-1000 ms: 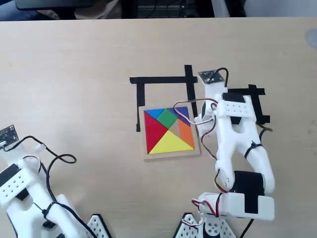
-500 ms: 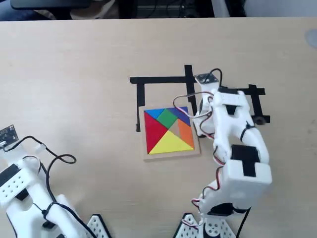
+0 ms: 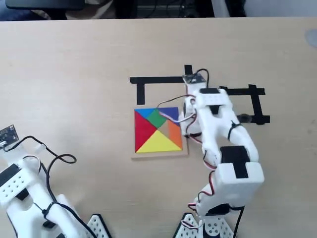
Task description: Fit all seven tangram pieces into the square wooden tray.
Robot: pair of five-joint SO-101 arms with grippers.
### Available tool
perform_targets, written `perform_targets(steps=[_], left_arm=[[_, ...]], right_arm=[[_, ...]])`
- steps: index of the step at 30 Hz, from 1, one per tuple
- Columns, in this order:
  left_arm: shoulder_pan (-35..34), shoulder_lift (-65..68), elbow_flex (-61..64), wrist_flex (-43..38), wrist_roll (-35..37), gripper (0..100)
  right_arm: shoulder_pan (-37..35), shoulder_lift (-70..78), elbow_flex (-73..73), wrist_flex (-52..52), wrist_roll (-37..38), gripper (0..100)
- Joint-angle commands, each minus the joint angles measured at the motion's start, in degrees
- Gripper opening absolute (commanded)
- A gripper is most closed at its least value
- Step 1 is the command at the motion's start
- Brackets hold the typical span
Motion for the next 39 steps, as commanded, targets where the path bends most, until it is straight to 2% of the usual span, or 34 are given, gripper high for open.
perform_targets(steps=[1,8,10,11,14,17,19,22,25,28,31,35,39], left_arm=[[0.66,-0.97,-0.57,-0.44,0.53,3],[0.57,-0.97,-0.66,-0.44,0.44,3],[1.01,-0.97,-0.92,-0.44,0.44,3],[2.07,-0.97,-1.27,-0.79,0.53,3],[11.47,-1.05,-6.90,-4.92,0.26,3],[21.67,-1.05,-17.01,-7.65,0.62,3],[27.03,-1.41,-25.01,-7.82,1.93,3],[34.86,-2.20,-33.54,-6.51,8.35,3],[37.93,-4.48,-39.43,-0.88,15.12,3],[38.29,-10.02,-42.15,9.58,19.87,3],[37.76,-18.90,-43.21,15.91,17.85,3],[35.47,-34.99,-41.45,19.60,11.78,3],[35.21,-50.29,-31.69,24.88,10.29,3]], right_arm=[[-3.60,-2.33,0.22,-1.49,-4.48,1.1],[-9.05,-2.86,-0.04,-1.67,-6.68,1.1],[-7.12,-3.21,-1.27,-0.79,-6.42,1.1],[-3.87,-4.09,-2.33,0.44,-5.27,1.1],[6.15,-10.24,-11.82,6.77,2.20,1.1],[7.47,-18.59,-26.51,16.53,10.02,1.1],[6.42,-22.37,-33.80,21.10,10.11,1.1],[5.63,-24.75,-41.10,28.40,7.12,1.1],[5.54,-26.42,-45.14,37.54,3.87,1.1],[5.54,-31.08,-44.70,38.95,-1.23,1.1],[5.36,-39.34,-42.59,38.68,-3.08,1.1],[-0.53,-51.91,-39.08,38.77,-3.34,1.1],[-3.78,-66.15,-23.87,38.59,-3.52,1.1]])
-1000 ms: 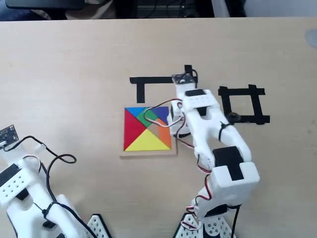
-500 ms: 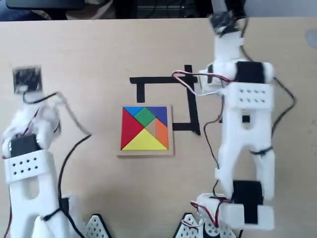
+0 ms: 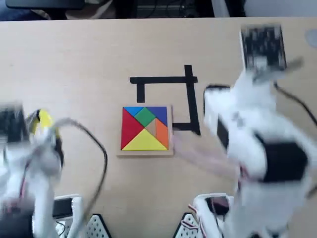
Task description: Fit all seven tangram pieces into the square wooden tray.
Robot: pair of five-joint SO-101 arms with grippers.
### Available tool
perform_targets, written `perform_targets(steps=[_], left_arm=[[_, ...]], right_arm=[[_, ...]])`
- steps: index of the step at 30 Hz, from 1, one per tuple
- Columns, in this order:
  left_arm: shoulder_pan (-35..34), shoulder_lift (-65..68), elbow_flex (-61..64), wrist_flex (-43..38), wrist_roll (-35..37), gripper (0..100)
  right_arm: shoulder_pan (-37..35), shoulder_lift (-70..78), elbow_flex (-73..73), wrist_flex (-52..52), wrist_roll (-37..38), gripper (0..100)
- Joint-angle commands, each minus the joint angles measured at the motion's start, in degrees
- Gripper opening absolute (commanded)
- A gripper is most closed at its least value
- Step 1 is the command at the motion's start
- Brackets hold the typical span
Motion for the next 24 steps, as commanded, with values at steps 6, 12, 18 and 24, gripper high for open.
perform_targets(steps=[6,12,18,24], left_arm=[[-3.65,-16.62,22.99,5.36,2.73,3],[-5.58,-17.58,33.98,-4.57,2.81,3],[-5.58,-17.58,41.98,-6.95,3.08,3],[-2.07,-17.58,47.96,-4.66,3.25,3]], right_arm=[[-2.29,-33.80,39.43,-5.54,0.09,1.3],[4.40,-57.89,66.51,-20.04,6.77,7.8],[5.80,-61.93,80.66,-21.45,6.77,8.9],[5.71,-63.16,82.59,-20.57,4.57,8.9]])
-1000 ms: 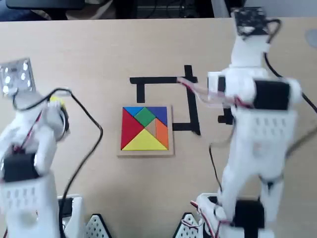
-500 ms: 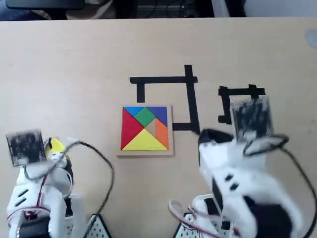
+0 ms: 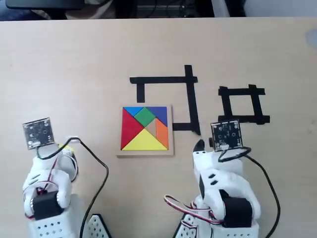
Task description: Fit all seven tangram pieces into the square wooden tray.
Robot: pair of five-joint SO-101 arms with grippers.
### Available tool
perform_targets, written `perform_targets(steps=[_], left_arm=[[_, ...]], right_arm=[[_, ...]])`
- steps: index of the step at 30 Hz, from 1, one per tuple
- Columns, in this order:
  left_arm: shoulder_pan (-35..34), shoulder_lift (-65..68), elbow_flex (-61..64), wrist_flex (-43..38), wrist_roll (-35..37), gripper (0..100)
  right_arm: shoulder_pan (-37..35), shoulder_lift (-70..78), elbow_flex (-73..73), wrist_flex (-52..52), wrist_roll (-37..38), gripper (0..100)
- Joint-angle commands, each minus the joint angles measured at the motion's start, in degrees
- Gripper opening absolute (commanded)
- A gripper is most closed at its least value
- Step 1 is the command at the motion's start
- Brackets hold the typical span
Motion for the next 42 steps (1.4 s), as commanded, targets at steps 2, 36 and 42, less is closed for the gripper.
perform_targets(steps=[2,36,42], left_arm=[[3.82,-0.44,1.01,4.31,0.70,3],[3.03,-0.35,12.62,0.35,-4.66,3],[3.12,-0.35,12.62,0.35,-4.66,3]], right_arm=[[0.79,-4.18,2.68,1.41,-0.97,8.9],[1.14,-4.18,21.41,-4.40,-0.70,3.2],[1.14,-4.18,21.41,-4.40,-0.70,3.3]])
